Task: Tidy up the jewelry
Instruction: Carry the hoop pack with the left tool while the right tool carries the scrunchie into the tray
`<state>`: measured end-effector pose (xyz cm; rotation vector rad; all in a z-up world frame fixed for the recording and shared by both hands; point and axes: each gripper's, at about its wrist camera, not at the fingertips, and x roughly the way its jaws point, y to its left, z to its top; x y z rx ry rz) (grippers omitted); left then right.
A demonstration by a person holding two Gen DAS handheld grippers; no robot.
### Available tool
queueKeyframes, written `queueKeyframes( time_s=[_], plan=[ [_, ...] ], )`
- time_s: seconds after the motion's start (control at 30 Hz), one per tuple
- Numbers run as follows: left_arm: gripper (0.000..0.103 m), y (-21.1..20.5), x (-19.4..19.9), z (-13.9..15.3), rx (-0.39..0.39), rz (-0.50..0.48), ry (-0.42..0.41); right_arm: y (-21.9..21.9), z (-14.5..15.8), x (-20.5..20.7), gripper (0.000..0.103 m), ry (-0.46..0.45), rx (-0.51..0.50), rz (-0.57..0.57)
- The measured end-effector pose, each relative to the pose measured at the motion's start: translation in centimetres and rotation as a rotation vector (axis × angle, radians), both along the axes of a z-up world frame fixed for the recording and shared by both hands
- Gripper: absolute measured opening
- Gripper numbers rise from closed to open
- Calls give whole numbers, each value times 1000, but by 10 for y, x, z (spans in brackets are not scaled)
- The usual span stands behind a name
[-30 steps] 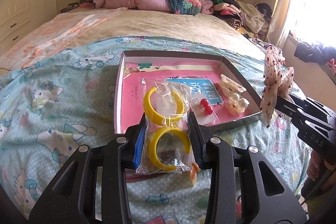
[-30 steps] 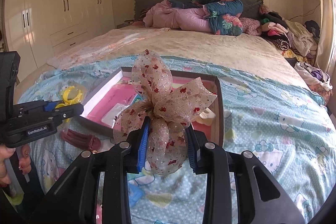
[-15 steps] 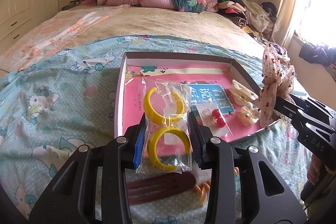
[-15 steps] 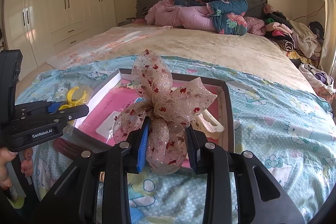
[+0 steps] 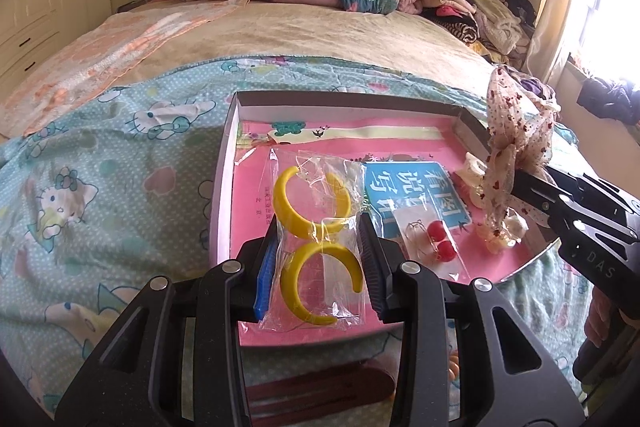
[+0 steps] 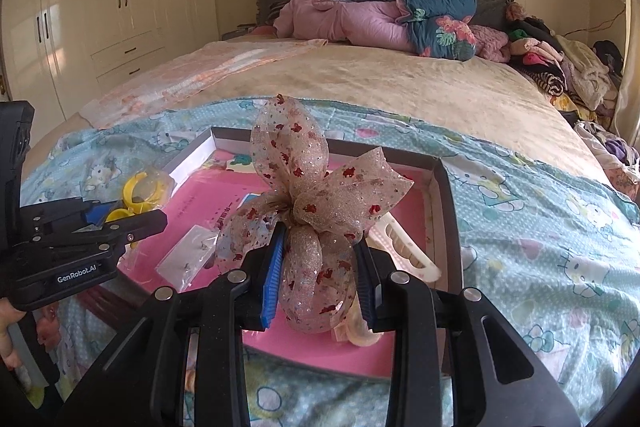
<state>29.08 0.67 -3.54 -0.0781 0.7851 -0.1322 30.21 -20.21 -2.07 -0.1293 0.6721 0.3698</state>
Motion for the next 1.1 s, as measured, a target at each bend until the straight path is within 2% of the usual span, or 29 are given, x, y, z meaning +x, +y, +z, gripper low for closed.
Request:
queueKeyframes(
  time_s=[0.37, 0.7, 1.1],
  plan=[
    [29, -2, 16, -12, 13, -1, 27, 12, -21, 32, 30, 63, -49, -6],
    [29, 1, 22, -21, 10, 2, 46, 22, -37, 42, 31, 100, -76, -7],
    [29, 1, 23, -23, 11, -1, 49, 20, -44, 45, 41, 119, -66, -35]
  ],
)
